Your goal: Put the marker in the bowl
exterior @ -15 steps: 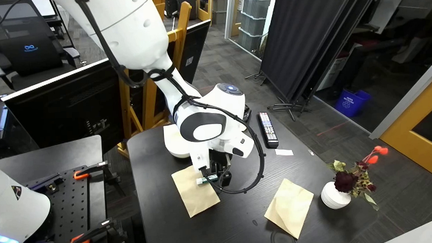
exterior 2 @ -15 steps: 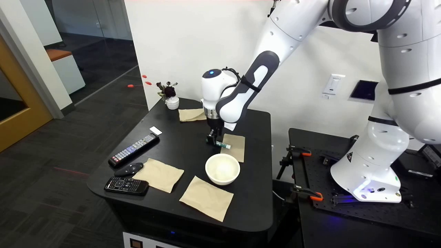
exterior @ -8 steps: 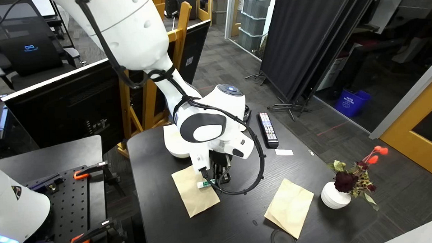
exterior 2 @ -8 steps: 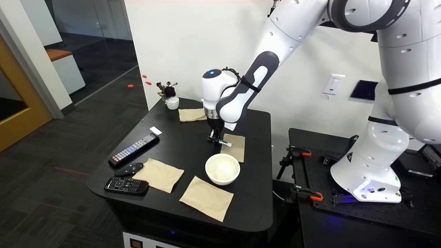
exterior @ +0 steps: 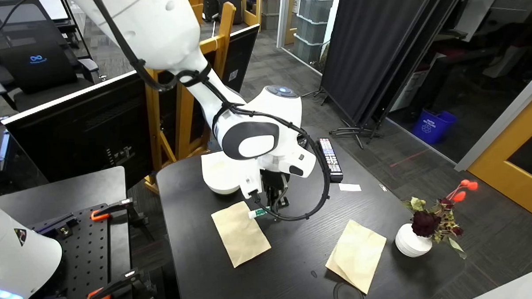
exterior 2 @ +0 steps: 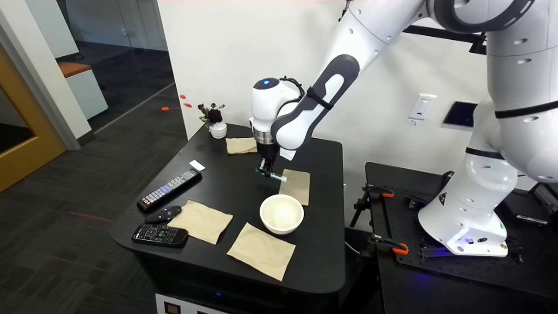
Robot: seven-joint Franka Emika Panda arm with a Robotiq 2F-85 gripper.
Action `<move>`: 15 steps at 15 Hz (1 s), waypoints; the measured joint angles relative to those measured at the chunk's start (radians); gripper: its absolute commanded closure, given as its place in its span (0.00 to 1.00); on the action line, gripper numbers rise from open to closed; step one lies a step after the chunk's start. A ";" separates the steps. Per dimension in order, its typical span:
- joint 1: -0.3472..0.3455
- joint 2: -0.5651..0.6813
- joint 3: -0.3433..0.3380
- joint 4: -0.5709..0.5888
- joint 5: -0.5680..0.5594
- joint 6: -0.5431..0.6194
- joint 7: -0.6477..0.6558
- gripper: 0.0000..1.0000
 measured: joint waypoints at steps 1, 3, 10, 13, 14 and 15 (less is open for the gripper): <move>0.008 -0.027 0.002 -0.008 0.000 0.000 0.000 0.95; 0.018 -0.090 0.013 -0.031 0.000 0.000 0.000 0.95; 0.021 -0.297 0.119 -0.150 0.063 0.000 -0.086 0.95; 0.013 -0.347 0.179 -0.198 0.193 0.000 -0.244 0.95; 0.010 -0.360 0.195 -0.212 0.233 0.000 -0.304 0.95; 0.009 -0.371 0.208 -0.225 0.270 0.000 -0.367 0.95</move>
